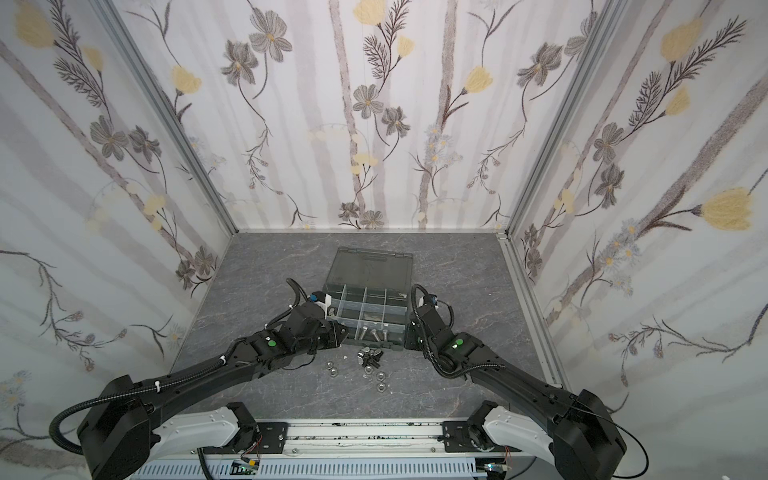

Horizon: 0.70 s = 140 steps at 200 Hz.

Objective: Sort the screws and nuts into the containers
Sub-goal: 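Lift the wing nut into the middle-row compartment and open the left gripper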

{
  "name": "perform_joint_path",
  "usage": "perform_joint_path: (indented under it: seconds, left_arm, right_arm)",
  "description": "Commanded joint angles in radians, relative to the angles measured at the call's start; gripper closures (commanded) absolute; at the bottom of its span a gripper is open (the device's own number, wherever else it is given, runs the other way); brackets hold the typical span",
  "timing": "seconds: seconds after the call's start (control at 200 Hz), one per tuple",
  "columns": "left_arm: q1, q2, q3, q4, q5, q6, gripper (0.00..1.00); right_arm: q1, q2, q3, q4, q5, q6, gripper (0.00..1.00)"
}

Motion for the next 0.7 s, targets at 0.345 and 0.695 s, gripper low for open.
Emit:
perform_joint_path:
  seconds: [0.345, 0.695]
  left_arm:
    - [0.264, 0.229, 0.175, -0.011, 0.072, 0.227, 0.85]
    - [0.315, 0.404, 0.258, -0.011, 0.092, 0.294, 0.85]
  right_arm:
    - [-0.003, -0.02, -0.003, 0.013, 0.03, 0.016, 0.68]
    - [-0.009, -0.041, 0.011, -0.021, 0.054, 0.03, 0.68]
